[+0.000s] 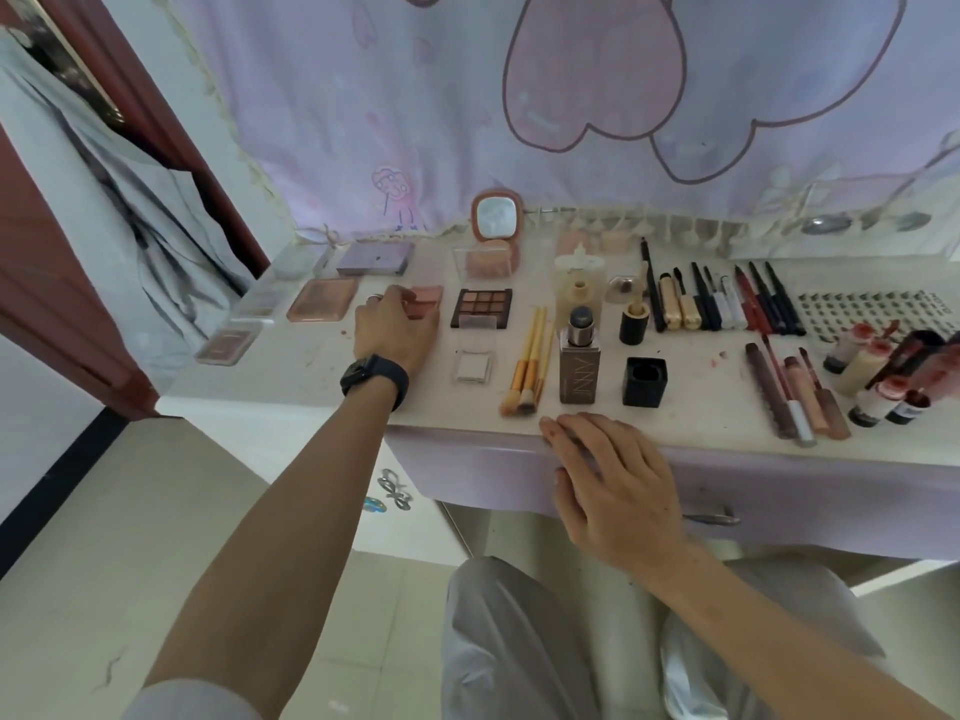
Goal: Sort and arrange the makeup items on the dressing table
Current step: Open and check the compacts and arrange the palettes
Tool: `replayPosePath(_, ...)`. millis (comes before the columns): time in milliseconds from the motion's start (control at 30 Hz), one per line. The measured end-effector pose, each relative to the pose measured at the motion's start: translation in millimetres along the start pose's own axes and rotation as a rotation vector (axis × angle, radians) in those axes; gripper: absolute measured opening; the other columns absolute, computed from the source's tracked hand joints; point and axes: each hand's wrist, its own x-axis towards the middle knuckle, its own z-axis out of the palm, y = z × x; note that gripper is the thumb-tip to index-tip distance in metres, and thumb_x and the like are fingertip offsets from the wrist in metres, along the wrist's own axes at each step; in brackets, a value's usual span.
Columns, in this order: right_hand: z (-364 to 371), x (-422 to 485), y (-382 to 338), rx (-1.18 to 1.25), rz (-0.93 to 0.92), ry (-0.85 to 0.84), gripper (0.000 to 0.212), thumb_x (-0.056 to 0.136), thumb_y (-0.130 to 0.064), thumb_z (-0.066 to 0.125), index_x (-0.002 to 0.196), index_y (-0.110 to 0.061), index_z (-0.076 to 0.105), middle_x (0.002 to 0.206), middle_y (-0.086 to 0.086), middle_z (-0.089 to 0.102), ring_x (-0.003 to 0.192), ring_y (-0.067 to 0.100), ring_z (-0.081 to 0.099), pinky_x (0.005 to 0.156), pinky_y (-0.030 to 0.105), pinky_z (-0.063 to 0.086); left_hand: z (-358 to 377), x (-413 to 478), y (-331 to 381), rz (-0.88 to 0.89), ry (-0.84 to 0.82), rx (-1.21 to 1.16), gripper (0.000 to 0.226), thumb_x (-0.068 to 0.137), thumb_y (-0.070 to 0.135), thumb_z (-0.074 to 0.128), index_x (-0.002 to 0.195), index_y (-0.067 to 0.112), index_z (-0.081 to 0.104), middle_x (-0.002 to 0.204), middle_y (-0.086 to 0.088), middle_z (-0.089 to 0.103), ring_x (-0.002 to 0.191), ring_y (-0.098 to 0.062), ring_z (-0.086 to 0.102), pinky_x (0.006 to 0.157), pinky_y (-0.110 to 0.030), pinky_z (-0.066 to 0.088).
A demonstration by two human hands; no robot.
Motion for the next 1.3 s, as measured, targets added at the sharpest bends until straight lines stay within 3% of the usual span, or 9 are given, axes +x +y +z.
replayPosePath(233,0,3,-2,-0.007,0.013,0.003,0.050,0.091,-0.025,0.059,0.139,-0.013,0.059,0.136,0.006,0.056,0.121,0.026,0.054,0.108,0.039,0.038,7,36,16,-0.106,-0.024,-0.123,0.041,0.083,0.047,0.067,0.118,0.026,0.060,0.113,0.000,0.069,0.096,-0.020,0.063,0.073,-0.030,0.046)
replayPosePath(633,10,-3,-3,-0.019,0.049,-0.022,0.057,0.090,-0.030,0.058,0.145,-0.018,0.051,0.141,0.003,0.050,0.127,0.023,0.050,0.112,0.037,0.033,30,71,27,-0.141,0.007,-0.054,0.047,0.080,0.051,0.063,0.119,0.026,0.061,0.116,-0.004,0.069,0.100,-0.029,0.064,0.073,-0.034,0.047)
replayPosePath(800,7,-1,-3,-0.023,0.047,-0.023,0.056,0.091,-0.030,0.057,0.145,-0.017,0.050,0.141,0.003,0.050,0.127,0.023,0.049,0.113,0.036,0.031,26,69,24,-0.108,-0.041,-0.074,0.052,0.082,0.053,0.061,0.125,0.025,0.058,0.120,-0.003,0.067,0.104,-0.028,0.064,0.084,-0.039,0.053)
replayPosePath(933,7,-1,-3,-0.024,0.048,-0.015,0.053,0.092,-0.029,0.056,0.143,-0.016,0.054,0.140,0.003,0.051,0.125,0.024,0.051,0.113,0.035,0.030,16,63,12,-0.040,-0.002,-0.100,0.041,0.092,0.041,0.058,0.128,0.022,0.057,0.133,-0.005,0.058,0.114,-0.028,0.059,0.083,-0.033,0.044)
replayPosePath(1033,6,1,-4,-0.035,0.043,-0.009,0.053,0.091,-0.028,0.056,0.143,-0.015,0.055,0.139,0.004,0.051,0.124,0.024,0.051,0.113,0.036,0.031,-4,57,-9,-0.038,0.072,0.023,0.035,0.093,0.028,0.053,0.127,0.021,0.057,0.136,-0.012,0.050,0.122,-0.032,0.050,0.091,-0.038,0.042)
replayPosePath(1133,4,2,-4,-0.039,0.030,-0.012,0.053,0.090,-0.027,0.056,0.141,-0.014,0.057,0.138,0.004,0.052,0.123,0.024,0.052,0.110,0.037,0.033,-22,45,-30,-0.058,0.112,0.249,0.039,0.093,0.029,0.050,0.131,0.018,0.056,0.142,-0.014,0.044,0.131,-0.034,0.039,0.105,-0.050,0.035)
replayPosePath(1300,2,3,-4,-0.035,0.032,0.016,0.051,0.088,-0.024,0.058,0.138,-0.013,0.061,0.133,0.006,0.060,0.120,0.025,0.056,0.104,0.040,0.041,-38,30,-58,-0.047,-0.051,0.416,0.048,0.098,0.044,0.038,0.135,0.018,0.055,0.144,-0.016,0.047,0.139,-0.034,0.031,0.113,-0.048,0.026)
